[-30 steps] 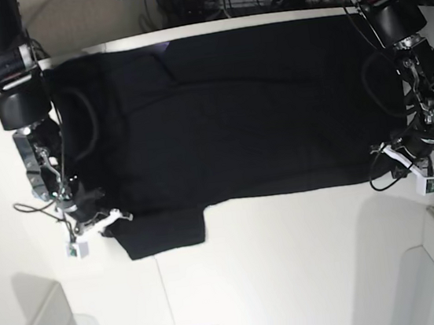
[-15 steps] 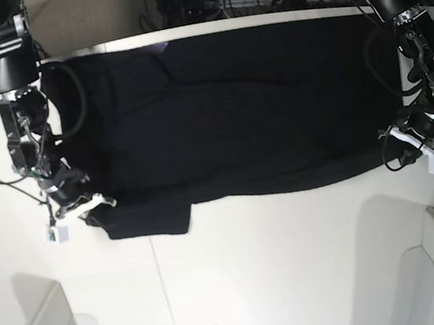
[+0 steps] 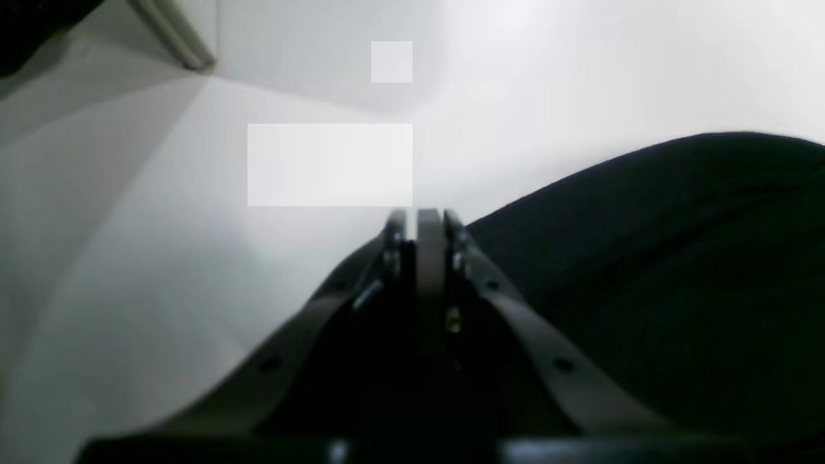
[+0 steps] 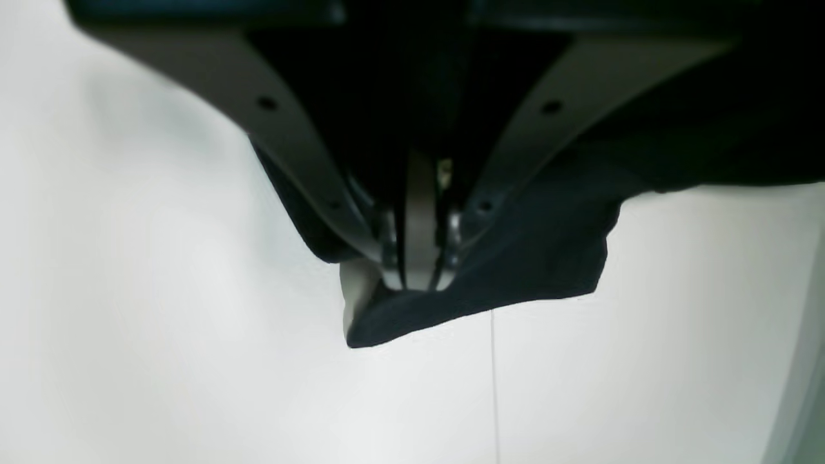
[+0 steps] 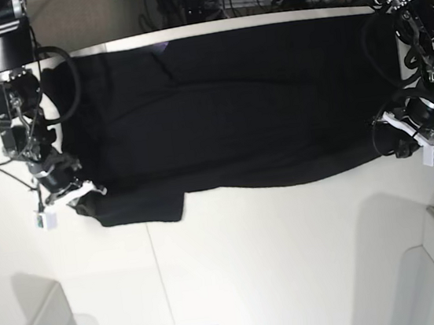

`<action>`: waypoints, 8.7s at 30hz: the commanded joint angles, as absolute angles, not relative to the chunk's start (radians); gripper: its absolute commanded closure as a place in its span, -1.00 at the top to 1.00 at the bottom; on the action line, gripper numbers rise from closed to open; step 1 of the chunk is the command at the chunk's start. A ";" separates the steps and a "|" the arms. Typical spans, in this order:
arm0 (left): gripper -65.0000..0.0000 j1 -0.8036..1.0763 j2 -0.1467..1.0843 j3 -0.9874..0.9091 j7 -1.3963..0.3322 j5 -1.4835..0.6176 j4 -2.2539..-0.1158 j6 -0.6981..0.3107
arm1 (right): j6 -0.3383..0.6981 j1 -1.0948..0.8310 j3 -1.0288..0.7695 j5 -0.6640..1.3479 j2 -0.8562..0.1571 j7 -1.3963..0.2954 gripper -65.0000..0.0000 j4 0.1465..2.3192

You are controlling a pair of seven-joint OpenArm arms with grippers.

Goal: Fold the T-shirt properly
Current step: 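Lift the side edges and fold them toward the collar, then pull the folded strip's ends apart with both grippers to straighten it, then lower the strip ends and release them with both grippers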

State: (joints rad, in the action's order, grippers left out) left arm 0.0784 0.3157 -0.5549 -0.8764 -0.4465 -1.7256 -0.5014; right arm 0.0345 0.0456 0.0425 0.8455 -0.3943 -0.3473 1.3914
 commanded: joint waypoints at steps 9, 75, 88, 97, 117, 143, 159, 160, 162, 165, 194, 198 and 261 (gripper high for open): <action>-1.00 0.154 0.326 -0.561 -0.857 -0.456 -1.834 -0.504 | 0.042 -0.044 -0.088 0.851 -0.410 -0.369 -1.00 1.532; -1.00 0.475 0.329 -0.746 -0.857 -0.639 -1.956 -0.553 | 0.090 -0.610 -0.395 0.854 -0.323 -0.367 -1.00 1.975; -1.00 0.544 0.329 -0.745 -0.855 -0.639 -1.960 -0.553 | 0.128 -0.723 -0.463 0.952 -0.285 -0.369 -1.00 1.982; -1.00 0.570 0.329 -0.745 -0.852 -0.631 -1.956 -0.553 | 0.130 -0.750 -0.456 0.949 -0.245 -0.410 -1.00 1.963; -1.00 0.573 0.329 -0.743 -0.852 -0.630 -1.940 -0.552 | 0.130 -0.727 -0.440 0.949 -0.237 -0.461 -1.00 1.845; -1.00 0.510 0.205 -0.769 -0.851 -0.588 -1.905 -0.553 | 0.348 -0.553 -0.547 0.947 -0.202 -0.602 -1.00 1.773; -1.00 0.386 0.160 -0.653 -0.849 -0.380 -1.725 -0.553 | 0.354 -0.355 -0.547 0.644 -0.177 -0.621 -1.00 1.497; -1.00 0.384 0.160 -0.642 -0.848 -0.364 -1.716 -0.553 | 0.354 -0.341 -0.549 0.631 -0.177 -0.618 -1.00 1.477; -1.00 0.374 0.157 -0.638 -0.848 -0.358 -1.718 -0.552 | 0.354 -0.331 -0.556 0.615 -0.173 -0.616 -1.00 1.471; -1.00 0.369 0.157 -0.645 -0.848 -0.361 -1.748 -0.552 | 0.354 -0.337 -0.559 0.618 -0.173 -0.613 -1.00 1.529; -1.00 0.268 0.151 -0.642 -0.849 -0.349 -1.635 -0.549 | 0.344 -0.272 -0.466 0.496 -0.130 -0.582 -1.00 1.491; -1.00 0.193 0.151 -0.642 -0.849 -0.349 -1.570 -0.549 | 0.335 -0.205 -0.483 0.490 -0.130 -0.585 -1.00 1.438; -0.75 0.259 0.245 -0.642 -0.808 -0.682 -1.405 -0.553 | 0.401 -0.432 -0.492 0.498 -0.027 -0.584 -1.00 1.914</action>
